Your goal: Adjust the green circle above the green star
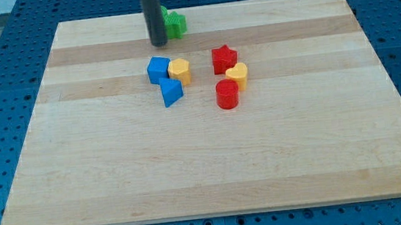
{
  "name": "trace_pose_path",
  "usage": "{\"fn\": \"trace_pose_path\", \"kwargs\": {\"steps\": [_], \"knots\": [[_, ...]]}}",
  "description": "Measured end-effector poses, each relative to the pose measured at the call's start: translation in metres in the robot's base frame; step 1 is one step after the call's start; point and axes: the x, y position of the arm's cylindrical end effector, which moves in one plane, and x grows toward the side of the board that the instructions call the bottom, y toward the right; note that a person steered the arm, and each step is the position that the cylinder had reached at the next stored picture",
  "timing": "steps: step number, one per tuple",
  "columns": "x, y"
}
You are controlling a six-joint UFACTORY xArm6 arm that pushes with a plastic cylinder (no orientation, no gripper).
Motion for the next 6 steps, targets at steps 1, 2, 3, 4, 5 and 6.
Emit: {"fn": "trace_pose_path", "kwargs": {"steps": [1,2,3,4,5,6], "knots": [[-0.019,-0.037],[-0.059,-0.043],[-0.070,-0.027],[-0.070,0.005],[-0.070,0.017],[-0.068,0.017]]}}
